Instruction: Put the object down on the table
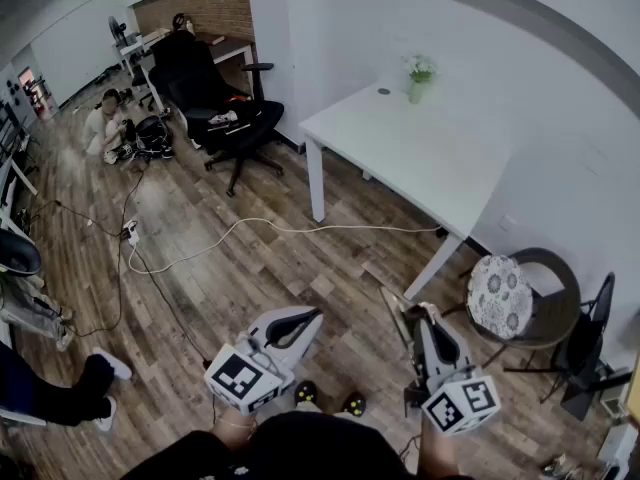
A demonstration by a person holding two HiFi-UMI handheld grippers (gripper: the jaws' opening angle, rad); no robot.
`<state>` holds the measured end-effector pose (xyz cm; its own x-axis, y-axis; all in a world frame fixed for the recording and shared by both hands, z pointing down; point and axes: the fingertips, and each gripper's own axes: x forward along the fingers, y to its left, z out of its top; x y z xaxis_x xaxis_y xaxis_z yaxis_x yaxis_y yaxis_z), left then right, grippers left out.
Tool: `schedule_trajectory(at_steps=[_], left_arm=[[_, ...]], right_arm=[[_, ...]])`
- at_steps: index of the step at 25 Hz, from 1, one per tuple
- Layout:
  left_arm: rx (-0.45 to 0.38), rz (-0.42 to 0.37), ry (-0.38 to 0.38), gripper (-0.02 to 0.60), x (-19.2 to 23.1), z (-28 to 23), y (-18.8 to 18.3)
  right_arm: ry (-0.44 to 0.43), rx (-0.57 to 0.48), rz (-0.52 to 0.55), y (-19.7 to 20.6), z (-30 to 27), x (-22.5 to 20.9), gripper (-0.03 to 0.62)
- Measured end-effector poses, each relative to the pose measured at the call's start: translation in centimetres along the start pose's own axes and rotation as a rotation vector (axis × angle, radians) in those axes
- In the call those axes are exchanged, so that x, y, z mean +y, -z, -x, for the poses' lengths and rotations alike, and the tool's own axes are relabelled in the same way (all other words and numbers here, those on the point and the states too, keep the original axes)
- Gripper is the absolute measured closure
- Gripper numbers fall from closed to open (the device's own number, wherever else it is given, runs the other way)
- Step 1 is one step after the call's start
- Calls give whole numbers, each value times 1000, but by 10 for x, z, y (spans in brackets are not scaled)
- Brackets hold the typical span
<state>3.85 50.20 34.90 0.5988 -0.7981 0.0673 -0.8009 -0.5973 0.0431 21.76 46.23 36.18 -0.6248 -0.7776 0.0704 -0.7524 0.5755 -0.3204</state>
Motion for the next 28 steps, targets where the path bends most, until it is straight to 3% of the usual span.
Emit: schedule_trajectory(at_steps=[12,28], left_arm=[[-26,-7,19,583,21,-2,-6],[-37,10,6,583,93,27,5]], right_arm=[[17,5,22,0,-19,5,565],[49,-8,67,2,-72,39,565]])
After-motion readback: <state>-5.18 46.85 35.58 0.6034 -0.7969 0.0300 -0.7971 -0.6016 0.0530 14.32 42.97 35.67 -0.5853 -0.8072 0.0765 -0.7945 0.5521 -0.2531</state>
